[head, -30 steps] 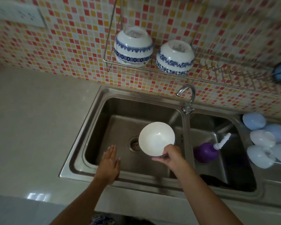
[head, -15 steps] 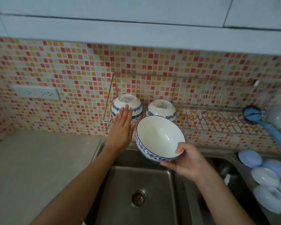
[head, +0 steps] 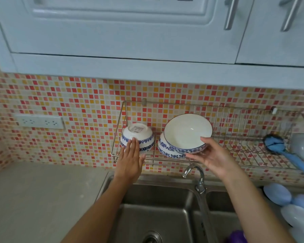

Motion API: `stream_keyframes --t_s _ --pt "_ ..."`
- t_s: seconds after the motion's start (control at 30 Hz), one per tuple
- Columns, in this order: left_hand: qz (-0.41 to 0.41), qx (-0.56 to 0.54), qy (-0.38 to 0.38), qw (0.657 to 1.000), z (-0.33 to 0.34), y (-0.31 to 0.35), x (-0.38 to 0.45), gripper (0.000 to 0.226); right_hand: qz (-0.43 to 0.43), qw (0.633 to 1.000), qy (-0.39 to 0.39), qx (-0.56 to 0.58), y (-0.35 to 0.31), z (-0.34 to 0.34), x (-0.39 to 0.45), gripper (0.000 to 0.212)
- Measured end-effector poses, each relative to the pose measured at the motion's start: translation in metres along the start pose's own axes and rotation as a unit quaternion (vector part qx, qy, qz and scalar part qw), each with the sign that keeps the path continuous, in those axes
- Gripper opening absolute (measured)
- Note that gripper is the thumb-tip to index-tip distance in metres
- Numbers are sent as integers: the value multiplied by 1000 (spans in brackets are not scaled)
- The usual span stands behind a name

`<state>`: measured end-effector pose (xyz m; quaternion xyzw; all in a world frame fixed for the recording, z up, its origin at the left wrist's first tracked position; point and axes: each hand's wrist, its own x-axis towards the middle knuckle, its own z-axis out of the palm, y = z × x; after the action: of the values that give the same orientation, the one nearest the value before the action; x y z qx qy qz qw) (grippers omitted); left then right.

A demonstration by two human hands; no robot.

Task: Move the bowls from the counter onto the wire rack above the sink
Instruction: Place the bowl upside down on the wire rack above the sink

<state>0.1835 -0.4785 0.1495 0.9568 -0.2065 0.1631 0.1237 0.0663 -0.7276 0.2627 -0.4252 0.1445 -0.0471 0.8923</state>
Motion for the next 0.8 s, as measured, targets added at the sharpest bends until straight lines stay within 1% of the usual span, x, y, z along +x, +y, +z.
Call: stream_keyframes --t_s 0.1,0.23,0.27,0.37,0.43,0.57,0.7,0.73,0.8 --pt "1 1 0 1000 2 -2 0 77 -46 994 24 -97 -11 0 16 37" --pt "3 3 7 1000 6 -4 2 73 -95 972 47 -210 -21 -3 38 30" --pt "4 6 6 1000 7 -4 3 72 -109 965 57 -230 -23 -3 44 32" --pt "3 2 7 1000 7 -4 2 72 -166 941 97 -279 -25 -3 57 55" --pt "4 -7 9 1000 7 -4 2 72 -200 921 119 -314 -24 -3 63 63" --pt "2 -24 16 1000 8 -4 2 72 -252 874 164 -383 -19 -9 76 65" --pt "0 -36 16 999 8 -2 2 76 -307 803 176 -479 -13 -9 79 60" --pt "0 -36 15 999 7 -2 2 77 -313 790 170 -499 -11 -10 80 62" --pt "-1 -36 13 999 6 -1 2 78 -319 772 151 -528 -6 -10 83 75"
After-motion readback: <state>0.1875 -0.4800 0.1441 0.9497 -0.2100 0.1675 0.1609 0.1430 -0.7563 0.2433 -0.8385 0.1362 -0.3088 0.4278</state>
